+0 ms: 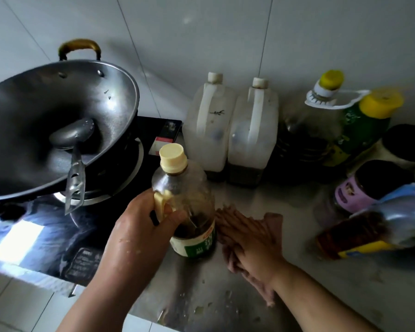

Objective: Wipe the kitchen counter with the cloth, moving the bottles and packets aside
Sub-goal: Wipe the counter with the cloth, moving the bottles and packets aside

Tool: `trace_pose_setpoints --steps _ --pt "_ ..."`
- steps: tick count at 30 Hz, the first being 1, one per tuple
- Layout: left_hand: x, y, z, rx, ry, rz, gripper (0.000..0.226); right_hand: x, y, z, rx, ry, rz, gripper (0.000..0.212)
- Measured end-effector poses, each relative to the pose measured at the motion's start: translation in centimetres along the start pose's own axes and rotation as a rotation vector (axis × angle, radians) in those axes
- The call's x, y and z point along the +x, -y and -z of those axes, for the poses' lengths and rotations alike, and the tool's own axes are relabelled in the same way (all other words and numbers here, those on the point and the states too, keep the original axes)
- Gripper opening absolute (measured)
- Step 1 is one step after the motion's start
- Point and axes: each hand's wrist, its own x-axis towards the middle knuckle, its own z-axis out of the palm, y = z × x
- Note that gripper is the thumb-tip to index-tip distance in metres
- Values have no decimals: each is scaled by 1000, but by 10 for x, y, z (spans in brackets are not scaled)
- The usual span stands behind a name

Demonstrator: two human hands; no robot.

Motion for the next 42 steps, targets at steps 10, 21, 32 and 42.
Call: trace_pose_setpoints --steps 10,21,32,42 --pt "31 -3 -39 -57 -2 -90 20 -47 -48 17 -228 -164 -308 54" --pt "42 -1 -59 -206 -12 -39 26 -78 -34 39 -11 -361 -346 40" --pt "31 6 -65 -179 30 -10 61 -113 -23 57 185 -696 -750 12" --pt "27 16 -67 -170 87 -17 63 -113 -43 65 472 -1060 -956 97"
